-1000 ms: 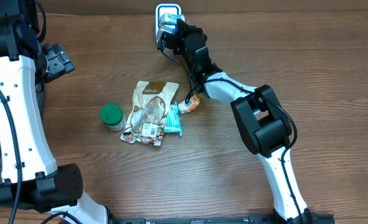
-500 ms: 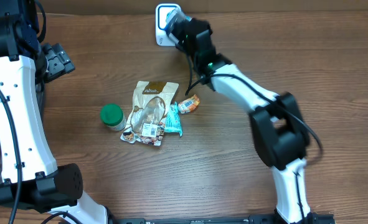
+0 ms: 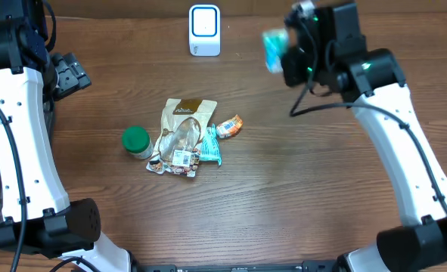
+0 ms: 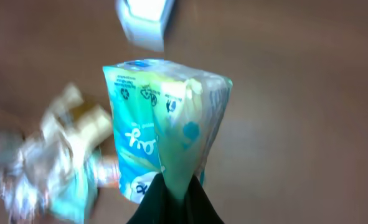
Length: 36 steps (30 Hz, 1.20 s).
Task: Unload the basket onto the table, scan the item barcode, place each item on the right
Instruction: 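Move the teal box away and set it down at the right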
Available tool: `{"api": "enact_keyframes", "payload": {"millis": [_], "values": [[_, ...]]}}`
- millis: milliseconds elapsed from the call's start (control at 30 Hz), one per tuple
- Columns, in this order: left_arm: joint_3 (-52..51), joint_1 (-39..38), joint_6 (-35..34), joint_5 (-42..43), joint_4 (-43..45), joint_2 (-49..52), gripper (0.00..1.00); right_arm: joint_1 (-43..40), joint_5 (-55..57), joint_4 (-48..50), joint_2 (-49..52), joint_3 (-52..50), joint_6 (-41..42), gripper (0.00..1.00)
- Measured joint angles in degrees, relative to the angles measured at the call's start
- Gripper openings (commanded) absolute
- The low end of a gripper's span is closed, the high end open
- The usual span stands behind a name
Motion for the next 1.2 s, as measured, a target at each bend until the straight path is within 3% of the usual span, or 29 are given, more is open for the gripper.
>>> {"api": "enact_keyframes", "payload": {"millis": [133, 233, 700, 900, 1000, 1200], "values": [[0.0, 0.0, 0.0, 0.0, 0.0, 0.0, 1.00, -5.8, -2.6, -8.0, 3.2, -4.1, 1.5, 0.04], [0.0, 0.0, 0.0, 0.0, 0.0, 0.0, 1.00, -9.8, -4.2, -8.0, 5.9, -7.3, 2.1, 0.04], [0.0, 0.0, 0.0, 0.0, 0.0, 0.0, 1.00, -29.1, -5.9, 11.3, 7.5, -27.5, 12.1, 0.05], [0.0, 0.0, 0.0, 0.0, 0.0, 0.0, 1.00, -30.5, -6.4, 11.9, 7.5, -30.4, 13.9, 0.28], [0.0, 0.0, 0.0, 0.0, 0.0, 0.0, 1.00, -30.6, -6.9, 11.8, 7.5, -30.4, 14.8, 0.47], [0.0, 0.0, 0.0, 0.0, 0.0, 0.0, 1.00, -30.9, -9.6, 2.8, 7.5, -27.9, 17.7, 0.59]]}}
